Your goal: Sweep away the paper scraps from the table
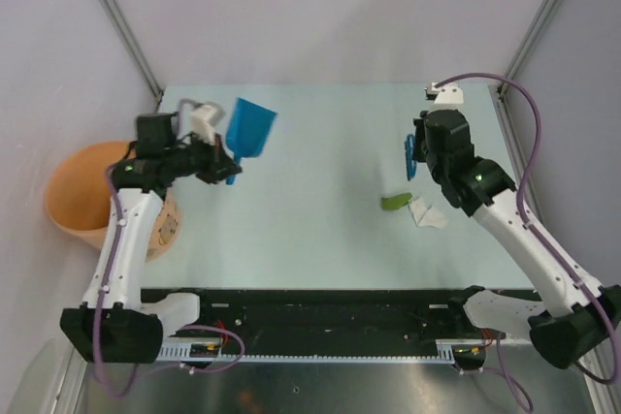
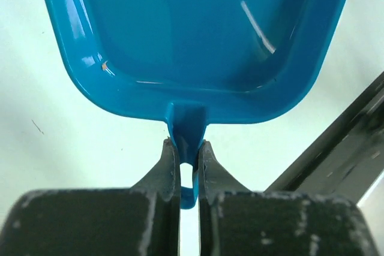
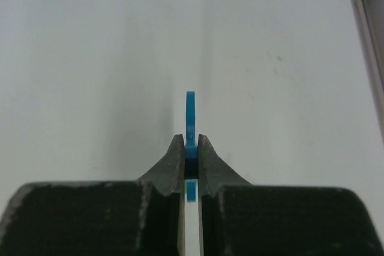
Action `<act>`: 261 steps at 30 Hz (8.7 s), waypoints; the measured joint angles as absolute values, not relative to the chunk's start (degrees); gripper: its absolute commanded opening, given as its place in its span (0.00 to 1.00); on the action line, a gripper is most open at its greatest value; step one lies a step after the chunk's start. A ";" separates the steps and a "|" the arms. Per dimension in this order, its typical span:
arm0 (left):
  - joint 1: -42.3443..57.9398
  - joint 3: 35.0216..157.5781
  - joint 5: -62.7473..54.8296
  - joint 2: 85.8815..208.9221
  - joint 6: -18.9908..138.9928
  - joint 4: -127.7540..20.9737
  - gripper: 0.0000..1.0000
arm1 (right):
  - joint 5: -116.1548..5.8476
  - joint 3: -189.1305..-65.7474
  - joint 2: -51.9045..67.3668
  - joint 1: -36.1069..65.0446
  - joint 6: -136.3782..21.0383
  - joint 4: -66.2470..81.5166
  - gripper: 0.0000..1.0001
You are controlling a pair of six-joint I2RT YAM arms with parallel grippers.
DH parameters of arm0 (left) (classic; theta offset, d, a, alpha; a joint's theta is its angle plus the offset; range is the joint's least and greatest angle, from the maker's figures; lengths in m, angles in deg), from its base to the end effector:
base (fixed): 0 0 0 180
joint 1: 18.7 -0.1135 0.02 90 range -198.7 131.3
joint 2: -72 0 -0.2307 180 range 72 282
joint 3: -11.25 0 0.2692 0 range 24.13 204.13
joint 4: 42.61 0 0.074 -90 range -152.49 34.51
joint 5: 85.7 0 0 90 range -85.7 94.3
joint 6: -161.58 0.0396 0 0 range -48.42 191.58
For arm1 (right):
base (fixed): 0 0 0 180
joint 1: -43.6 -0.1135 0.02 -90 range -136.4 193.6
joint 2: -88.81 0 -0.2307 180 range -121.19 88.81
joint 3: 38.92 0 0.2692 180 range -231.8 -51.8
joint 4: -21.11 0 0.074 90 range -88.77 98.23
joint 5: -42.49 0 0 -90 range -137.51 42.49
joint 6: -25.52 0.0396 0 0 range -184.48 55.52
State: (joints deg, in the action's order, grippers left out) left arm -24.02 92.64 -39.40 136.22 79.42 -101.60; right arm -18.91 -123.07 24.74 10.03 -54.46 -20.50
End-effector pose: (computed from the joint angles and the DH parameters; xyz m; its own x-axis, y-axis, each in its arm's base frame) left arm 0.2548 -0.0038 0.3323 -0.5969 0.0435 -0.8011 0.5320 0.7688 -0.3547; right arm 0.2381 0.1352 0.3735 -0.3210 -0.0297 -0.9466 -0.0595 0.9982 -0.0111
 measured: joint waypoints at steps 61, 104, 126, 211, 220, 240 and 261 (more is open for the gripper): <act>9.35 66.98 -8.93 156.35 118.15 -83.50 0.00 | -14.04 -114.72 8.56 -0.70 -44.61 -21.83 0.00; -7.46 85.06 -37.02 148.07 104.99 -102.74 0.00 | -9.47 -115.66 34.88 -8.17 -45.13 -13.62 0.00; -87.02 94.19 -72.34 129.64 81.76 -106.78 0.00 | -7.85 -116.36 35.71 -8.15 -46.59 -18.05 0.00; 25.48 75.09 11.02 161.97 115.70 -96.66 0.00 | -14.78 -110.59 7.25 -11.63 -35.23 -20.26 0.00; 25.39 76.62 1.73 162.12 115.09 -96.53 0.00 | -21.08 -110.59 15.45 -13.46 -32.41 -9.68 0.00; -1.47 85.12 -26.64 141.75 106.52 -97.93 0.00 | 10.57 -116.88 48.37 -11.95 -40.23 -28.30 0.00; -77.62 95.37 -69.08 128.51 88.68 -105.43 0.00 | 8.98 -116.75 42.55 -10.36 -41.00 -34.29 0.00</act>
